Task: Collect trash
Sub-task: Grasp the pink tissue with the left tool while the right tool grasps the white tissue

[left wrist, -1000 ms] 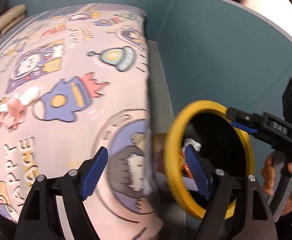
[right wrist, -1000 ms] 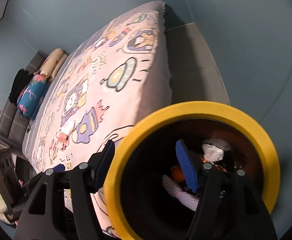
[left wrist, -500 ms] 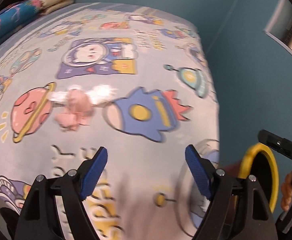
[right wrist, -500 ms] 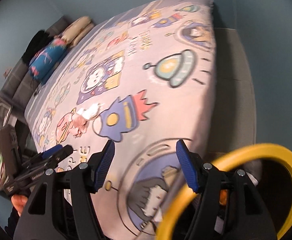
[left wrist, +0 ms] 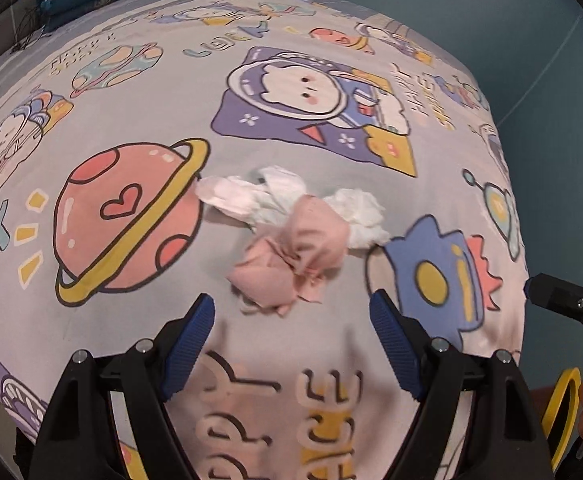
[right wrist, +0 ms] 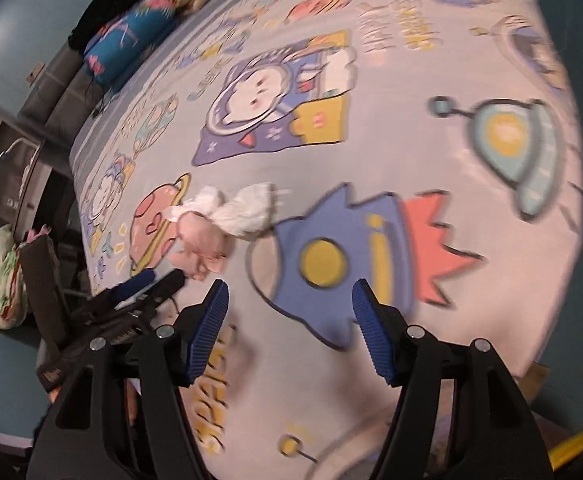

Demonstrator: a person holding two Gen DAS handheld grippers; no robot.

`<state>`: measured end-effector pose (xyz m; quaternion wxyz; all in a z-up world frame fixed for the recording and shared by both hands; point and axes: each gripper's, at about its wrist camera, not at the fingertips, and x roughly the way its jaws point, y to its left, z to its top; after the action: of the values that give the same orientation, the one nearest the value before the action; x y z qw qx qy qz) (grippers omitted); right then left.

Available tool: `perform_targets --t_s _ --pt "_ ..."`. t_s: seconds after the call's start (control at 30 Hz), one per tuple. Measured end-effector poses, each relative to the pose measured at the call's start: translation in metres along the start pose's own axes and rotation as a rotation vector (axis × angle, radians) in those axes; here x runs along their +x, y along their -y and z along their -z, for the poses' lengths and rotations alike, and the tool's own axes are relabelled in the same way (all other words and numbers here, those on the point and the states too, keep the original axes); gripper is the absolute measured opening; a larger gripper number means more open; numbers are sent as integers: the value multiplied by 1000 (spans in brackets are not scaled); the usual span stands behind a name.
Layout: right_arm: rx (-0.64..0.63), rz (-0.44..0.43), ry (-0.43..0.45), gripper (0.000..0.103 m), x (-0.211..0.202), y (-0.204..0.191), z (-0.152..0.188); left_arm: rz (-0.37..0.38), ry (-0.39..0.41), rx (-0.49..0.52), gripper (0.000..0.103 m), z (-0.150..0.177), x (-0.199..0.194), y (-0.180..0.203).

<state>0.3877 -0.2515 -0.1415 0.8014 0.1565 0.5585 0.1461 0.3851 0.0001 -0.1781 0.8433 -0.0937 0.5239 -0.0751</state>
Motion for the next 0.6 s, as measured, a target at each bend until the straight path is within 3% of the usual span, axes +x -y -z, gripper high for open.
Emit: perform_targets --t_s 0.37,0.6 --pt "69 -69 -190 61 94 -24 -59 11 -37 -70 76 -14 37 -23" --pt "78 -23 -232 60 122 -31 -78 21 -30 -50 76 -16 44 -18"
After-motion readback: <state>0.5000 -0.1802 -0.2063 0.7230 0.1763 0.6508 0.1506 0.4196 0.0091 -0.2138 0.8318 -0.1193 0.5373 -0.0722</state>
